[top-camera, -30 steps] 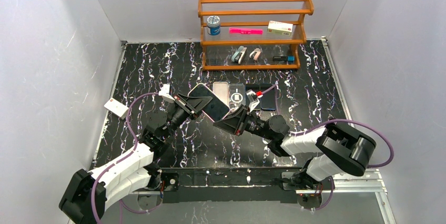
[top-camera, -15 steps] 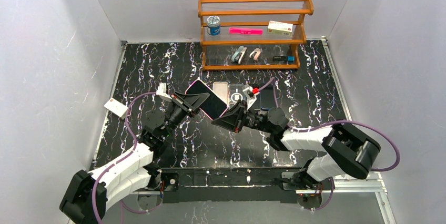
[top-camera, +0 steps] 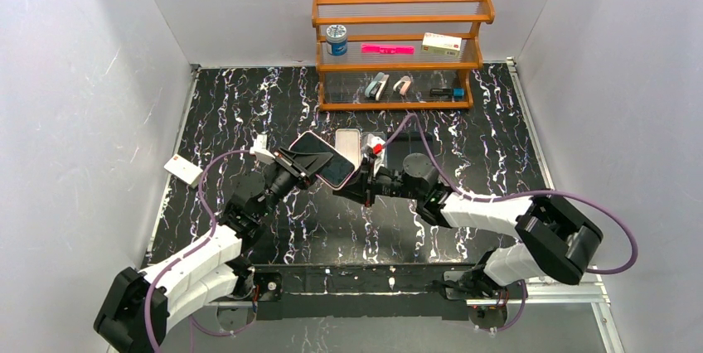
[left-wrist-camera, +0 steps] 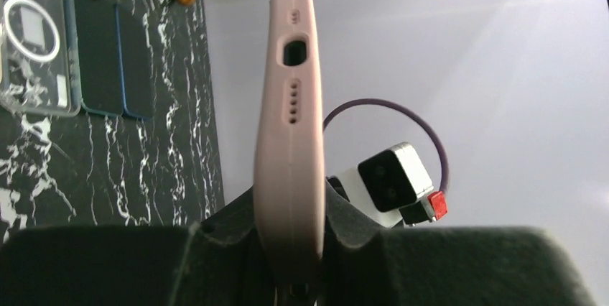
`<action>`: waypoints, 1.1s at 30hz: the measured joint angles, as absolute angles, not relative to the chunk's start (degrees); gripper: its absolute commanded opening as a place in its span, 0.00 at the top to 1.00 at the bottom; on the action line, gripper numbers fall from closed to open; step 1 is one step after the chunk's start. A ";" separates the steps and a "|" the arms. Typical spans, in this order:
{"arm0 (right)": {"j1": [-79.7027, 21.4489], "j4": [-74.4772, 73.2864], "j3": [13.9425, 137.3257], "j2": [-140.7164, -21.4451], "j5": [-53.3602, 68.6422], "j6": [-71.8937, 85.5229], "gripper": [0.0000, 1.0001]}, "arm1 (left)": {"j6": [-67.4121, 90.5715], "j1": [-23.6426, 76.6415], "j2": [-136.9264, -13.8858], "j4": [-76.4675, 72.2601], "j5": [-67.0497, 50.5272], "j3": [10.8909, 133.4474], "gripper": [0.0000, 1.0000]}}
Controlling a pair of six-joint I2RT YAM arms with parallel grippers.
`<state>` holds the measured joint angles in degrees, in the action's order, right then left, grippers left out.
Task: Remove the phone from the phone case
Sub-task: Remove the phone case from the phone.
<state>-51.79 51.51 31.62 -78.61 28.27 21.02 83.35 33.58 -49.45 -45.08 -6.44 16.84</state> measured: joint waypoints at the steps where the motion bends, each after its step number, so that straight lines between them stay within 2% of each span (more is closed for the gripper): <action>1: -51.75 49.71 32.12 -78.89 27.77 18.87 0.99 | 83.40 33.67 -49.54 -44.16 -6.66 16.84 1.00; 7: -49.98 45.10 32.58 -79.22 26.98 15.73 0.99 | 83.09 33.98 -49.45 -41.89 -7.40 16.86 1.00; 10: -48.31 45.01 31.68 -78.74 26.96 16.64 0.88 | 80.62 33.98 -48.86 -39.57 -8.21 17.50 1.00; 15: -44.71 44.42 26.00 -73.71 27.20 19.53 0.62 | 72.73 33.12 -48.90 -31.66 -12.05 22.39 1.00; 22: -43.07 39.09 23.99 -66.74 28.99 20.56 0.36 | 62.41 30.00 -53.25 -26.98 -21.02 30.57 1.00; 25: -42.76 37.60 23.99 -65.17 30.35 20.62 0.32 | 58.72 29.32 -55.61 -24.88 -25.54 32.29 1.00; 33: -42.39 34.59 25.02 -64.84 34.89 20.58 0.30 | 51.33 28.67 -56.95 -18.61 -33.87 35.46 1.00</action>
